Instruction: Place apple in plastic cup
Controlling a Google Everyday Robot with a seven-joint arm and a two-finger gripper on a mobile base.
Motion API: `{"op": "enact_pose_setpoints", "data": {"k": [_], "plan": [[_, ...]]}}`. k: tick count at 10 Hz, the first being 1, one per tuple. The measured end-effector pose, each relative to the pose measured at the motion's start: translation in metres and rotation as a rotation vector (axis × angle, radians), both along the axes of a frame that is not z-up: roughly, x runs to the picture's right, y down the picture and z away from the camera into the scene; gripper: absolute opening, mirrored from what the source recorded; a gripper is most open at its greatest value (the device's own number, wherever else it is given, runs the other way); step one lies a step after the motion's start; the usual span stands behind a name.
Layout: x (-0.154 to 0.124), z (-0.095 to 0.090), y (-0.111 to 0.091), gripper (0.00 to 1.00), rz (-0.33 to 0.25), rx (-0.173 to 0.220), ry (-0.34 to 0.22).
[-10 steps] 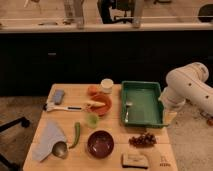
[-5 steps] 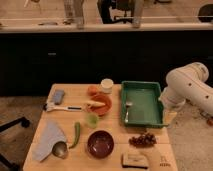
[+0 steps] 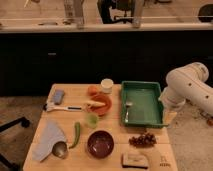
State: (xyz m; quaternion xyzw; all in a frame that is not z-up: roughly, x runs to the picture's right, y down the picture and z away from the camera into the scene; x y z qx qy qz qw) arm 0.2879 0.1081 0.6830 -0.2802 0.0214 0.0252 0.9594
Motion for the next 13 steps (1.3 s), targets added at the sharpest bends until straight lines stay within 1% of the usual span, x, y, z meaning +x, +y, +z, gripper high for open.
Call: {"op": "enact_pose_setpoints", "data": {"k": [2, 3, 4, 6, 8, 12, 13], "plan": [[-0.001, 0.0, -0.001, 0.8, -0.003, 0.003, -0.001], [-0.006, -0.002, -0.001, 0.8, -0.019, 0.009, -0.009], [-0.02, -0.004, -0.003, 0.8, -0.047, 0.017, -0.023], [-0.04, -0.005, -0.006, 0.8, -0.081, 0.025, -0.045], [-0.051, -0.008, -0.008, 0.8, -0.11, 0.033, -0.06], [-0.082, -0.01, -0.019, 0.8, -0.17, 0.048, -0.093], [-0.096, -0.009, -0.024, 0.8, -0.189, 0.052, -0.103]]}}
